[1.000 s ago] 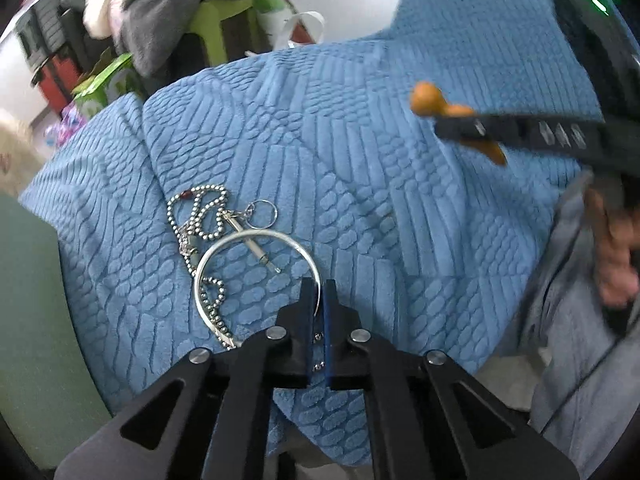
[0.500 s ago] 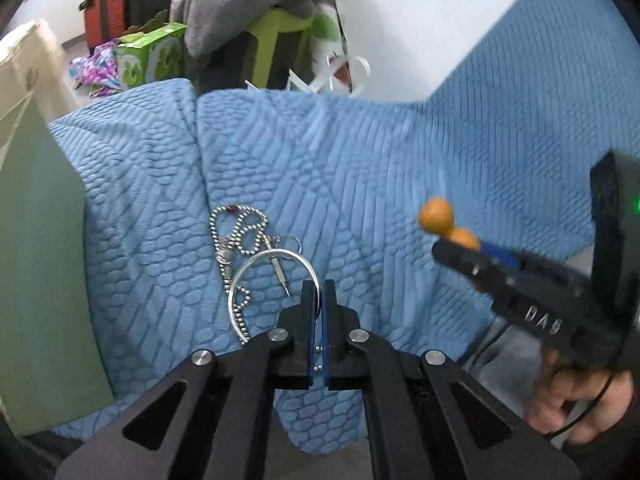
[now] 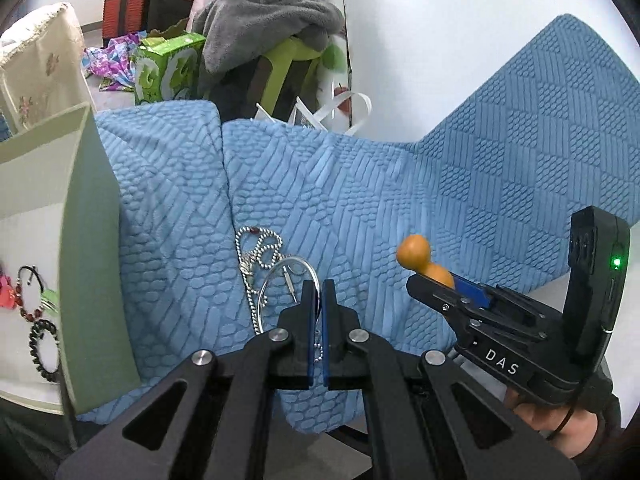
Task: Organize jewelry
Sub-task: 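Carry the silver chain and orange gourd over the white box, then open both tools to release the chain and gourd into the box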
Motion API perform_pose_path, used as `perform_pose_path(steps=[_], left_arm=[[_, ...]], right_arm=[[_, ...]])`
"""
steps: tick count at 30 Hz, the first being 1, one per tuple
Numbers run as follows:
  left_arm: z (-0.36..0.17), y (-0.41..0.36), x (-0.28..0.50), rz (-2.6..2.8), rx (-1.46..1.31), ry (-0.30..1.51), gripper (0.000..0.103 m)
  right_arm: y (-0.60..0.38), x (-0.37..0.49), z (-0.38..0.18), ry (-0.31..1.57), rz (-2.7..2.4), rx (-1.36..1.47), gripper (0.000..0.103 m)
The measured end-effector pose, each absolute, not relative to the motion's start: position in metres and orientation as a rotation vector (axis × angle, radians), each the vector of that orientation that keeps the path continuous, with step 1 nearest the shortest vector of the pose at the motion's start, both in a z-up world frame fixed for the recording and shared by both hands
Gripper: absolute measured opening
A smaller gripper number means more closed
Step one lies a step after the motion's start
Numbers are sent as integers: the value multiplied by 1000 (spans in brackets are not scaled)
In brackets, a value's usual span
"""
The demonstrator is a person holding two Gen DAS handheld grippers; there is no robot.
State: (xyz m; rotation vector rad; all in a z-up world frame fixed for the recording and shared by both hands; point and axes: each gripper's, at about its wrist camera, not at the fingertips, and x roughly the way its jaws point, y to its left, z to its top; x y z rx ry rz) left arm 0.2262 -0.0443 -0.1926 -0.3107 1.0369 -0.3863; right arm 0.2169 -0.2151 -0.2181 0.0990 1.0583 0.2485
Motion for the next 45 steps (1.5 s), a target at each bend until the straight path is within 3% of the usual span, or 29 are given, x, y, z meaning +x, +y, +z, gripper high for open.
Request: perform_pose_path(steps=[6, 17, 23, 34, 45], left_arm=[[-161, -34, 226, -386, -295, 1001, 1], [-69, 19, 228, -329, -244, 852, 1], [-60, 65, 216, -268, -239, 821, 1], [-109, 140, 200, -146, -250, 879, 1], [-167, 163, 188, -101, -275, 962, 1]], right_arm=[[-207, 225, -188, 1019, 245, 85, 28], [-164, 239, -83, 839, 295, 64, 28], [-114, 233, -55, 788, 358, 53, 28], [-11, 223, -97, 854, 497, 9, 28], [31, 217, -163, 987, 553, -79, 29]])
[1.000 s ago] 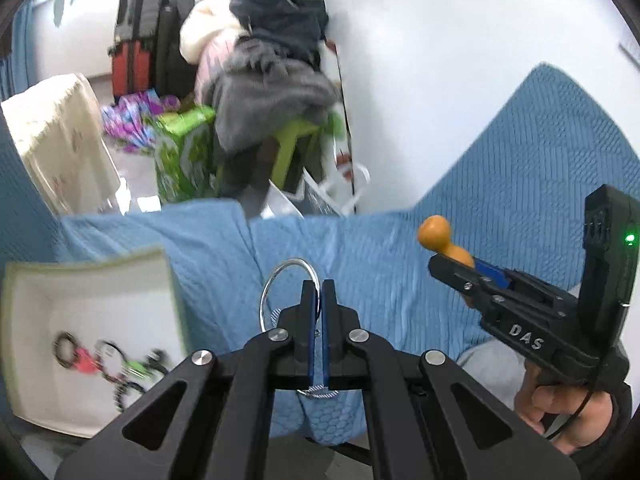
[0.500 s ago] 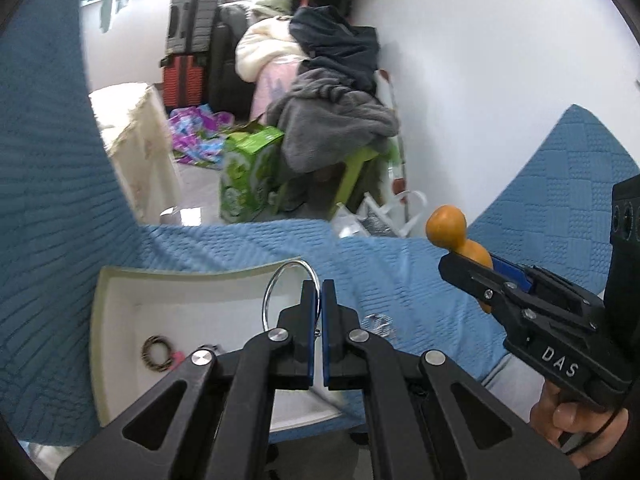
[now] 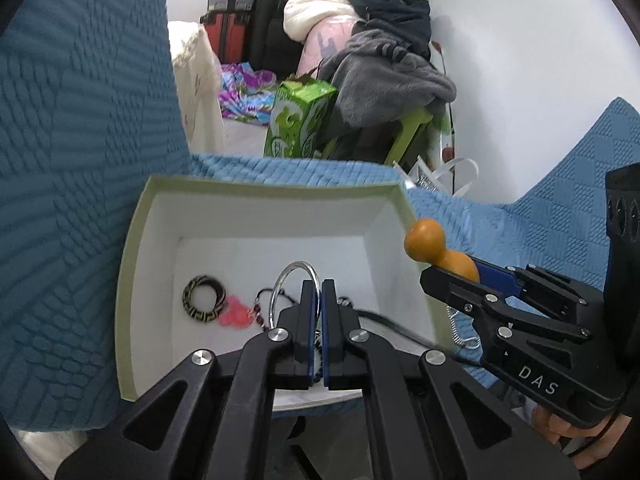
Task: Organize jewelry
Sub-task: 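Open both tools to release the chain and gourd into the box, then move both tools back to the remaining silver bead chain on the sofa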
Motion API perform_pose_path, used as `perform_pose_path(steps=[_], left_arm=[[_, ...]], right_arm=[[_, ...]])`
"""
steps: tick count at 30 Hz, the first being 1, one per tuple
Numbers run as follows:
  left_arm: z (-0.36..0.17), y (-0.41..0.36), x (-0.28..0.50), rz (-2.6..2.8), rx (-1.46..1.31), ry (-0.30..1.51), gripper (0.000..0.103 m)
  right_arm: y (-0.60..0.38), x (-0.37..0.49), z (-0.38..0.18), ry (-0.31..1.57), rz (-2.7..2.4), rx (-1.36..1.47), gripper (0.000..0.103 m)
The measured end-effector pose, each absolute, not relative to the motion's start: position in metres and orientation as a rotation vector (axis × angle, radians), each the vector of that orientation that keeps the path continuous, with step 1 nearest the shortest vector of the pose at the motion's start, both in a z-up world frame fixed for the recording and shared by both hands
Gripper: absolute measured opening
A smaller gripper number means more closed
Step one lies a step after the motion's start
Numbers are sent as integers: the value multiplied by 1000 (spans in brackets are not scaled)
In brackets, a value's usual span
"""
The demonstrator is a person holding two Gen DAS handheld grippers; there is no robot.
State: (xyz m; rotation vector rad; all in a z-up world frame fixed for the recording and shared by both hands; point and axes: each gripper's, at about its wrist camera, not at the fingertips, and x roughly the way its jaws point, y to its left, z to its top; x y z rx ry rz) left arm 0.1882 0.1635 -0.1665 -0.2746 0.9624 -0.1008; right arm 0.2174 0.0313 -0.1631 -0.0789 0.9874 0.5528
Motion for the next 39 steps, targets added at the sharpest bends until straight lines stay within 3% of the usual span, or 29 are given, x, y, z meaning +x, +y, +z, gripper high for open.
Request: perform_pose_path(steps=[9, 18, 21, 23, 27, 33, 39], left_arm=[[-187, 168, 183, -77, -308, 1004, 2], [-155, 160, 183, -68, -299, 952, 3], [-134, 158, 181, -49, -303, 917, 20], [-120, 154, 178, -39, -296, 880, 37], [-91, 142, 173, -16, -287, 812, 42], [-63, 116, 170, 34, -256, 728, 67], [-53, 79, 173, 2, -217, 692, 75]], right_arm=[[37, 214, -182, 1039, 574, -95, 29], [27, 215, -154, 1018, 628, -69, 35], [20, 215, -137, 987, 640, -67, 36], [13, 214, -121, 954, 645, -70, 36], [-7, 214, -96, 891, 641, -75, 37], [-50, 218, -66, 812, 609, -53, 37], [-90, 219, -55, 756, 566, -52, 38]])
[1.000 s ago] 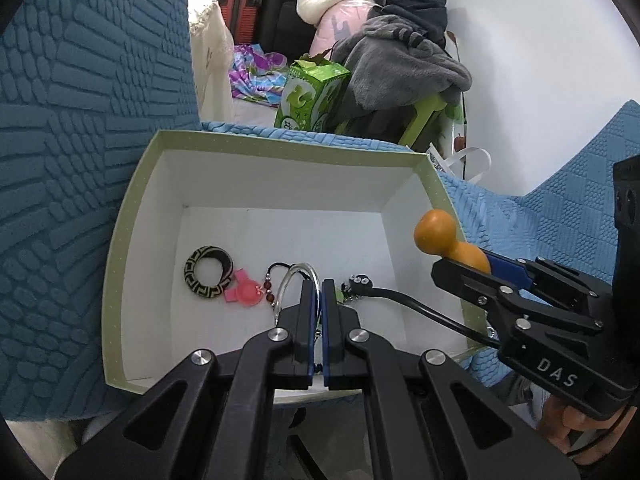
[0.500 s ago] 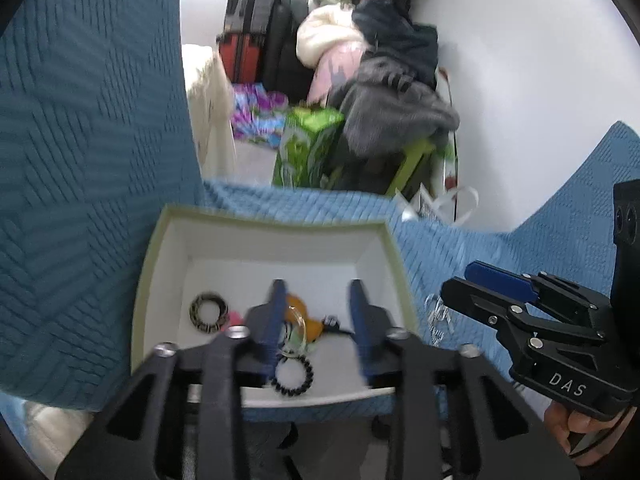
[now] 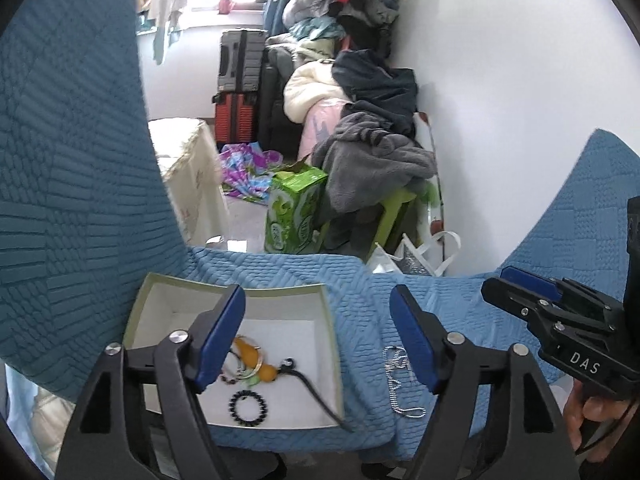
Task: Organize jewelry
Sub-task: 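Move both tools back to the remaining silver bead chain on the sofa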
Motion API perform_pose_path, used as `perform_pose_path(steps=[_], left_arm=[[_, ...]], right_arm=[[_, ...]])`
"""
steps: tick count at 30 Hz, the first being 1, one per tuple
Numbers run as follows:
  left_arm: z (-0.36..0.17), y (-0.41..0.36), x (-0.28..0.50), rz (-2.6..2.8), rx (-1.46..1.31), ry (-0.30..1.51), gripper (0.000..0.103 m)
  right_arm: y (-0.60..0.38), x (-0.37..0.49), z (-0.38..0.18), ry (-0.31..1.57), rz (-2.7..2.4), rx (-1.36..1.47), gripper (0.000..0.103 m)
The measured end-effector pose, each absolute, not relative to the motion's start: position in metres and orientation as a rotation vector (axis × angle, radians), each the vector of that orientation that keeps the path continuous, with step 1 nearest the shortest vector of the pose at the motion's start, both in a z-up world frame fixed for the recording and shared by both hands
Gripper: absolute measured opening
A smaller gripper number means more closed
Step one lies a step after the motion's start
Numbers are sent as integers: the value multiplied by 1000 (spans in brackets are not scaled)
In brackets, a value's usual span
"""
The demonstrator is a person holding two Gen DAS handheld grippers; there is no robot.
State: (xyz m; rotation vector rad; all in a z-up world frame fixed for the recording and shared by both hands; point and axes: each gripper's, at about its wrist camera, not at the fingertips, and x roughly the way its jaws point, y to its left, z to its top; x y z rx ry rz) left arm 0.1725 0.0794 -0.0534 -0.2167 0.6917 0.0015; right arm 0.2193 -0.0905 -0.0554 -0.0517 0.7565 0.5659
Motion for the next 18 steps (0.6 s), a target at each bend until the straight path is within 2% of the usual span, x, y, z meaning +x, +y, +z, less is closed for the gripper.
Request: perform_pose_path(steps=[11, 18], left_arm=[[-95, 15, 166, -129, -244, 742, 75], [-130, -21, 161, -169, -233, 801, 74]], right_arm=[[-160, 206, -113, 792, 514, -18, 39], [-187, 197, -160, 853, 488, -6, 31]])
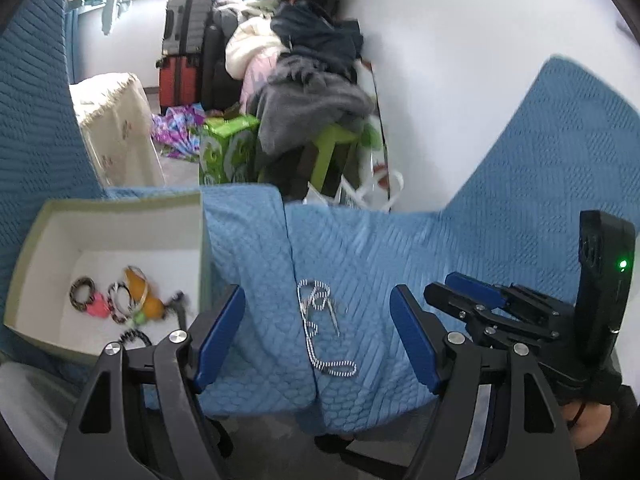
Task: Organize jewelry
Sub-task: 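Move both tools back to the remaining silver bead chain on the sofa, then grasp the silver bead chain with the left tool while the right grasps the metal pin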
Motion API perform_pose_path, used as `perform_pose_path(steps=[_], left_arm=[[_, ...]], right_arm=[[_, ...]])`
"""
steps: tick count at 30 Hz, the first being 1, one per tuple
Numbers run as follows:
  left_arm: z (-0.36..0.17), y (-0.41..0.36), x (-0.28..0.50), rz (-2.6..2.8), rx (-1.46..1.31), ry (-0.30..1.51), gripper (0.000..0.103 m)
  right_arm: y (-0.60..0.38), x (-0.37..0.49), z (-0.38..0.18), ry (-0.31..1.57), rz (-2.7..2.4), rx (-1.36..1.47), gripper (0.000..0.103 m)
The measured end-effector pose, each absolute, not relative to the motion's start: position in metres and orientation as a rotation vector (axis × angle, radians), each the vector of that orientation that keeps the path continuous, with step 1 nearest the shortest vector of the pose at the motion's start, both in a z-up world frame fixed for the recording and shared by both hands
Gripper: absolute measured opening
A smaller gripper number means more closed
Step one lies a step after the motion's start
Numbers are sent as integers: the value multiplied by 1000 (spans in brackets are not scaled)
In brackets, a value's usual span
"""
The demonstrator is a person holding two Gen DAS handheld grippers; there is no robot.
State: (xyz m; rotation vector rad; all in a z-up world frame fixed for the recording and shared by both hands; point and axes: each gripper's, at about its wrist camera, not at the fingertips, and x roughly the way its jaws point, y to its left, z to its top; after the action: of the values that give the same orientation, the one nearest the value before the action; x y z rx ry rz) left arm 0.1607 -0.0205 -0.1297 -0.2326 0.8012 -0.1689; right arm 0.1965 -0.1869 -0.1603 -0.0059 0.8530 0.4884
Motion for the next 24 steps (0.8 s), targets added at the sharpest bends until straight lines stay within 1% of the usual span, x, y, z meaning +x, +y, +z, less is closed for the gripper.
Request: perform_pose_path(steps=[2, 5, 8, 9, 10, 11, 13, 16, 18, 22, 24], left_arm=[[-142, -28, 162, -170, -219, 824, 68], [-164, -37, 168, -171, -197, 880, 55], [-184, -39, 171, -189, -215, 926, 46], [-190, -40, 170, -196, -224, 943, 44], [-194, -41, 171, -198, -224, 960, 39], [-200, -42, 172, -189, -212, 978, 34], [-206, -44, 172, -190, -204, 985, 33], [-211, -45, 174, -192, -194, 992, 28], [-215, -43, 175, -197, -207, 1005, 27], [-221, -46, 177, -200, -207, 1020, 21], [-224, -47, 178, -201, -208, 1027, 20]], right_arm=[[-192, 195, -173, 862, 489, -6, 31], [-196, 198, -194, 877, 497, -7, 28], [-192, 208, -214, 901, 521, -30, 27], [-189, 214, -222, 914, 535, -35, 26], [-186, 219, -228, 928, 547, -36, 24], [-182, 225, -235, 943, 560, -44, 20], [-172, 237, -248, 972, 587, -64, 19], [-162, 249, -266, 1017, 625, -57, 18], [-155, 252, -273, 1028, 641, -75, 18], [-146, 254, -284, 1048, 649, -126, 15], [-144, 251, -287, 1040, 655, -150, 14]])
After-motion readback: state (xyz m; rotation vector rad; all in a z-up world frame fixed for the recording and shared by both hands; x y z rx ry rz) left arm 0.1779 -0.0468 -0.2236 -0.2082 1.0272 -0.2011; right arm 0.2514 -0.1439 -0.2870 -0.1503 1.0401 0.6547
